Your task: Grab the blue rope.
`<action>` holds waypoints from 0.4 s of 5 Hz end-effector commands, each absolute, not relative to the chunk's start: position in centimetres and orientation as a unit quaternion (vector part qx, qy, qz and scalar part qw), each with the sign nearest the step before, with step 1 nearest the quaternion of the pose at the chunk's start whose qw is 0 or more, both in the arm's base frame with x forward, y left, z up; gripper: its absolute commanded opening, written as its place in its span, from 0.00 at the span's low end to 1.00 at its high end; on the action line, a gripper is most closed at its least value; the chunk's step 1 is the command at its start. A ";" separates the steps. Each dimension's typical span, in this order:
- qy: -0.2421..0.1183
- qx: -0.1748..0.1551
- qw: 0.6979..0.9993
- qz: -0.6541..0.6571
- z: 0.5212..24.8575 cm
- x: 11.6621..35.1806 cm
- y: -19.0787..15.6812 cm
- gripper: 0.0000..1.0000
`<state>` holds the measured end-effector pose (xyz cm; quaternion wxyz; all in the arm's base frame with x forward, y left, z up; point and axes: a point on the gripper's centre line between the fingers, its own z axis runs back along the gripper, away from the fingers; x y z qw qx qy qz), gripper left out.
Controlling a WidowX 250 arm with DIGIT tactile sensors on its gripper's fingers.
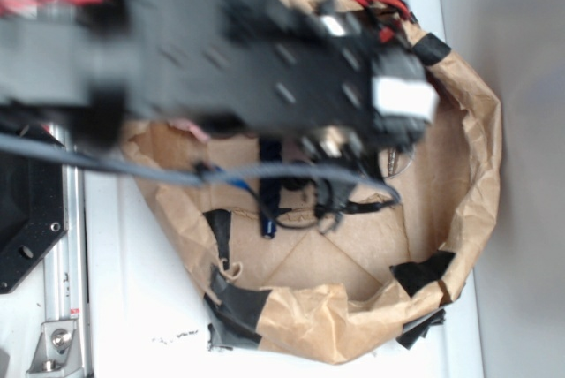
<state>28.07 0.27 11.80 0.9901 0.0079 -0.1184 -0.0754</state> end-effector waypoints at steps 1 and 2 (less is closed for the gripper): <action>-0.095 -0.061 0.993 -0.024 14.3 27.2 -2.2 0.00; -0.073 -0.055 0.996 -0.001 14.2 27.5 -3.2 0.00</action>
